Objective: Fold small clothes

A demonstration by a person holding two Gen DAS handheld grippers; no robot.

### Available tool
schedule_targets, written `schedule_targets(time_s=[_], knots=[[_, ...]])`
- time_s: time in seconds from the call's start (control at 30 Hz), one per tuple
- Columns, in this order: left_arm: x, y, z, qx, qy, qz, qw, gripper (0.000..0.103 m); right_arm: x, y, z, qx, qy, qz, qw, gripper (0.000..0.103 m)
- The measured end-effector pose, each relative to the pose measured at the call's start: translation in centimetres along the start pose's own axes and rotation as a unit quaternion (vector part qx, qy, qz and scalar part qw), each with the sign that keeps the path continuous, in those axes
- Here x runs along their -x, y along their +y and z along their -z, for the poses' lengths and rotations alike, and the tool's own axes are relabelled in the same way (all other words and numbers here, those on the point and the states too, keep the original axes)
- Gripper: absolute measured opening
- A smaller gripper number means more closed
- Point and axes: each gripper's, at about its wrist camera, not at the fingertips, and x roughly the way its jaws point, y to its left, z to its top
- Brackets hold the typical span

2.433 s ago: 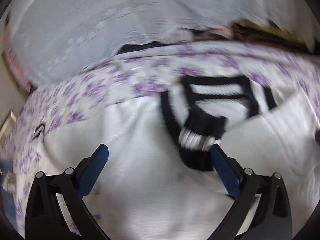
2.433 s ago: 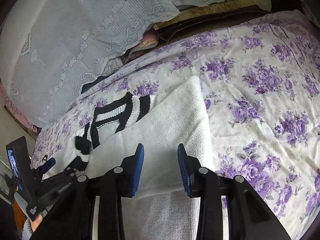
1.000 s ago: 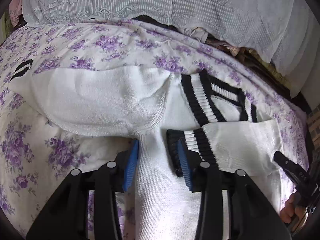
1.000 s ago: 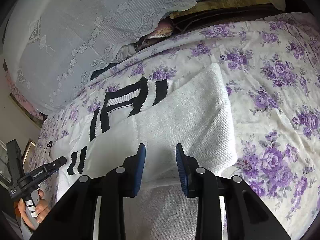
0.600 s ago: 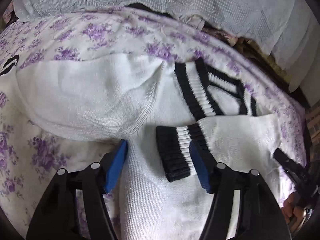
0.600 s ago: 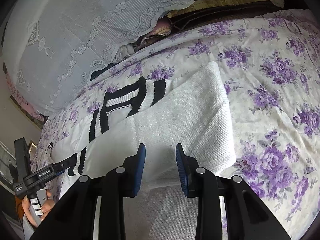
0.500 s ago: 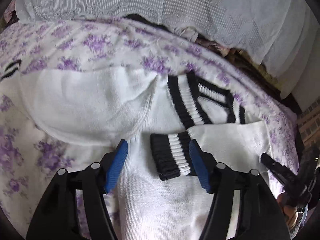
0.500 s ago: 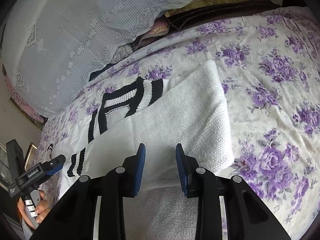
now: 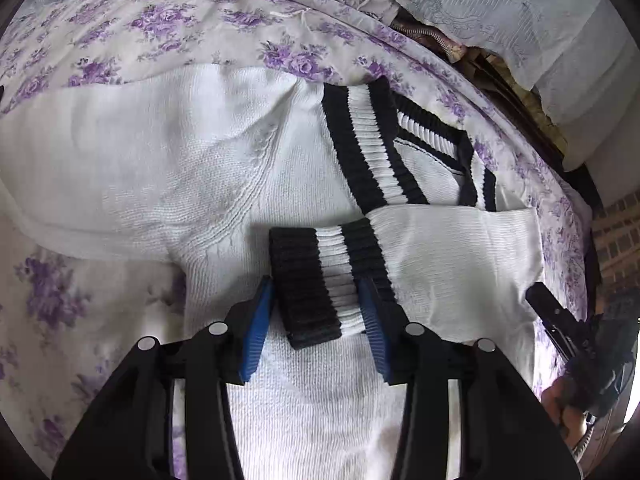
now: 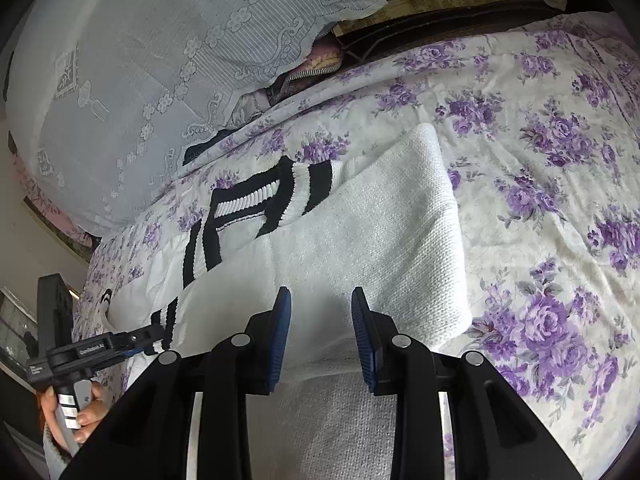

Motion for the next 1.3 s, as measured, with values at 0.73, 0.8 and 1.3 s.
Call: schedule_targets(time_s=[0.73, 0.8, 1.3], knots=[[3.8, -3.1, 0.2, -0.095, -0.143, -0.086, 0.9813, 0.026, -1.0, -0.7, -2.0, 0.009, -0.020, 0.044, 0.999, 0.010], [2.8, -3.8, -0.5, -0.101, -0.128, -0.097, 0.9818, 0.030, -1.7, -1.8, -3.5, -0.015, -0.024, 0.048, 0.998, 0.010], [0.5, -3.1, 1.5, -0.110, -0.100, -0.132, 0.9800, 0.071, -2.3, -0.5, -0.3, 0.066, 0.039, 0.059, 0.995, 0.011]])
